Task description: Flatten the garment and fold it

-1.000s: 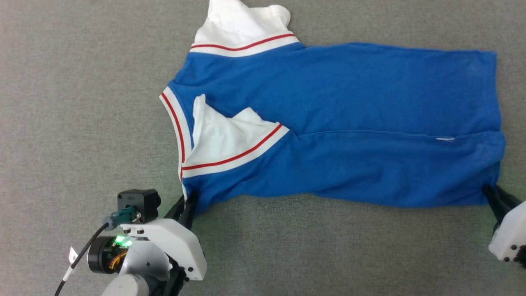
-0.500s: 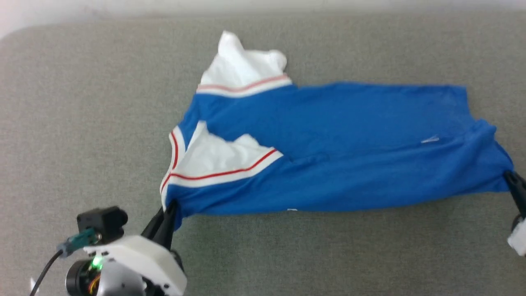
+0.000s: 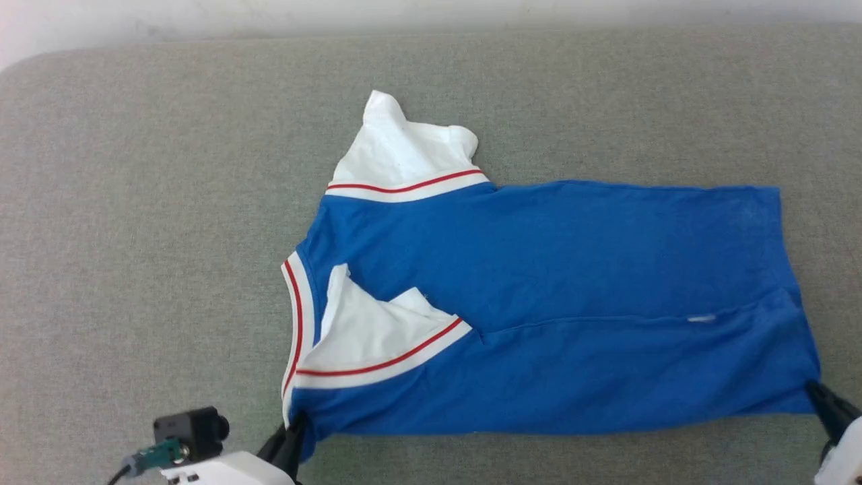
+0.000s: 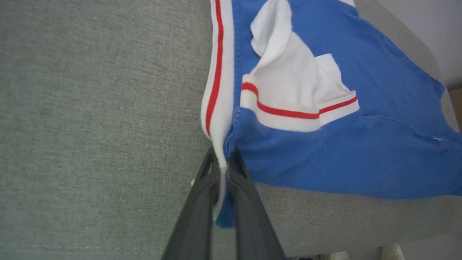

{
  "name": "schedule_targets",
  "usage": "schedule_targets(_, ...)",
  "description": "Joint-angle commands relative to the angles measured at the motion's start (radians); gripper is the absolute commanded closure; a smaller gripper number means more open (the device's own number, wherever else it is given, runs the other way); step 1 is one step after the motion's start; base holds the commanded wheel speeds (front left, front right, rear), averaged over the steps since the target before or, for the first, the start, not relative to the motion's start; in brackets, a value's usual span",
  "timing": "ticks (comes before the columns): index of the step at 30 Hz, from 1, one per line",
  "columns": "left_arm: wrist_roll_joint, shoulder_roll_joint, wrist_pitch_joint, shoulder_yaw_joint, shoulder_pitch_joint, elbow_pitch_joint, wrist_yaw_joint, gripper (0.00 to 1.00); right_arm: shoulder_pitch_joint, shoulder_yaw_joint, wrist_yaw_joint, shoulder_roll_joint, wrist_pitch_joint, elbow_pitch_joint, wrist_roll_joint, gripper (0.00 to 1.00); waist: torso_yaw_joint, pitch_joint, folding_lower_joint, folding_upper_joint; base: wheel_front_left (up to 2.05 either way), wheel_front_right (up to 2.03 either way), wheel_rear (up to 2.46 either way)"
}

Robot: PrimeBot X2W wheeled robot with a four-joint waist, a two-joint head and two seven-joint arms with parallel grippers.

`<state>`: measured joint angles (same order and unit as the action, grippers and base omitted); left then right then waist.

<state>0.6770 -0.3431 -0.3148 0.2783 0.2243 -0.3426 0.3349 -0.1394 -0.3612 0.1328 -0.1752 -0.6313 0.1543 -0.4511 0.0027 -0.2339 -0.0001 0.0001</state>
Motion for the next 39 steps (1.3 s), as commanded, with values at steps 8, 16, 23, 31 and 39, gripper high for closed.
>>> schedule_targets(8,0.049,0.068,0.074,0.018,-0.066,0.214,-0.081,0.54,0.022,0.062,-0.002,0.010,0.068,-0.092,0.020,0.00,-0.006,0.009,0.0001,-0.0001,0.00,0.00,0.00)
schedule_targets(16,0.055,0.084,0.199,-0.047,-0.095,0.236,-0.103,0.00,0.049,0.067,-0.002,-0.005,0.153,-0.038,0.005,0.00,-0.015,0.012,0.0001,-0.0001,0.00,0.00,0.00)
schedule_targets(23,-0.121,0.004,0.358,-0.131,-0.237,0.024,-0.056,0.00,0.111,0.039,-0.002,0.017,0.345,0.149,0.080,0.00,-0.019,-0.076,0.0001,-0.0001,0.00,0.00,0.00)
schedule_targets(31,-0.297,-0.139,0.154,-0.030,-0.706,-0.002,-0.135,0.00,0.226,0.114,-0.002,-0.016,0.458,0.222,0.111,0.00,-0.025,-0.234,0.0001,-0.0001,0.00,0.00,0.00)
schedule_targets(39,-0.284,-0.118,-0.118,0.105,-1.178,0.229,-0.297,0.00,0.292,0.154,-0.002,-0.053,0.496,0.192,0.106,0.00,-0.049,-0.370,0.0001,-0.0001,0.00,0.00,0.00)
